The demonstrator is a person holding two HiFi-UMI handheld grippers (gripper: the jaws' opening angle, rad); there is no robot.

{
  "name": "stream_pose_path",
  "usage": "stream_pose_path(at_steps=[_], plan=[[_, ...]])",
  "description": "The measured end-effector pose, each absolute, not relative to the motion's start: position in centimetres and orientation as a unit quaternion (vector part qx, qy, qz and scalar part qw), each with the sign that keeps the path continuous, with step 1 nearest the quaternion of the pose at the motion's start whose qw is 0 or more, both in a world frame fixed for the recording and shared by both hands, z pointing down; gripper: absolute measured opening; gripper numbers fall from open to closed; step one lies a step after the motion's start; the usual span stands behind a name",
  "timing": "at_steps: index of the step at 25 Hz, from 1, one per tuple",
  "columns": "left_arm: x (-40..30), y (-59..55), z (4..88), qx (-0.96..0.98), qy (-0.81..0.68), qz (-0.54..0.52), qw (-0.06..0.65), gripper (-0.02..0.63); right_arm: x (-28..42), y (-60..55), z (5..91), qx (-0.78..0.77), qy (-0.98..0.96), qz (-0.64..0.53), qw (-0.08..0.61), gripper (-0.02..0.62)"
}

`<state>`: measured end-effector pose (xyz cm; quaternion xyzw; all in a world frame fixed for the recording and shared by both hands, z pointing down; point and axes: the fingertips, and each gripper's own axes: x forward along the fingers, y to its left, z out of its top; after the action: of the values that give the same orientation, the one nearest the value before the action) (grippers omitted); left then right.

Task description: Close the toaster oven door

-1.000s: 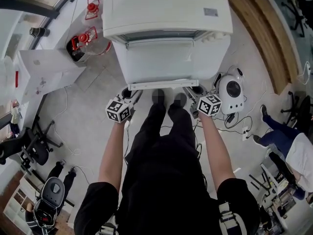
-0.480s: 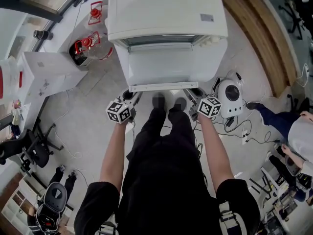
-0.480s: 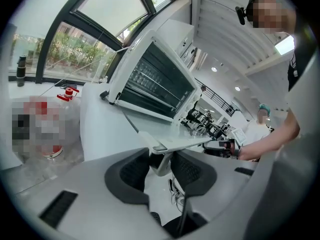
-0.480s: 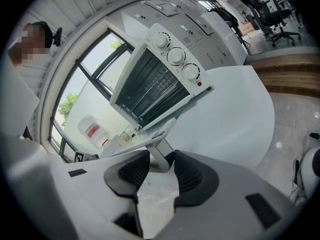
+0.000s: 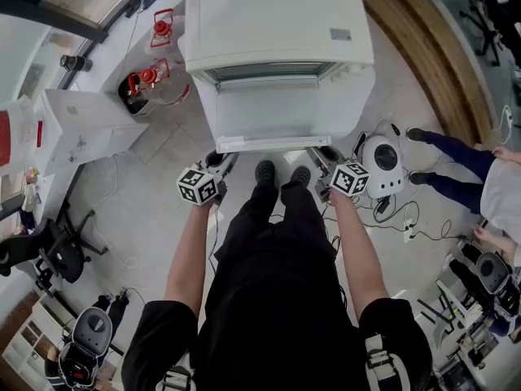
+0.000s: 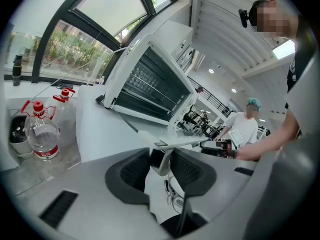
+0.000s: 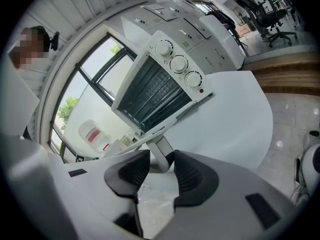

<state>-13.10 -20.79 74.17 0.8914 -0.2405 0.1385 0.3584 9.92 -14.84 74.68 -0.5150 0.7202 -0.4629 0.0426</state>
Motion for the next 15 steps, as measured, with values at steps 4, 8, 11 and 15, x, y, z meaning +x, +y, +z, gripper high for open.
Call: stream_pose_path(at_steps=[4, 8, 11, 15], plan=[[-13.1, -20.8, 73.3, 0.896, -0.231, 0.135, 0.355, 0.136, 9.9, -14.9, 73.7, -0.516, 0.721, -0.460, 0.046, 0.167], [-13.3, -20.8, 72.3, 0.898, -0.228, 0.126, 0.355, 0.133, 9.8, -14.9, 72.7, -0.519, 0.721, -0.456, 0.048, 0.169], [-13.3, -20.8, 71.7, 0.898, -0.227, 0.119, 0.358, 0.132, 10.0, -14.9, 72.1, -0.520, 0.721, -0.455, 0.052, 0.167], [-13.2, -21.0, 71.0, 0.896, -0.232, 0.113, 0.362, 0.132, 10.0, -15.1, 71.3, -0.519, 0.723, -0.453, 0.054, 0.169]])
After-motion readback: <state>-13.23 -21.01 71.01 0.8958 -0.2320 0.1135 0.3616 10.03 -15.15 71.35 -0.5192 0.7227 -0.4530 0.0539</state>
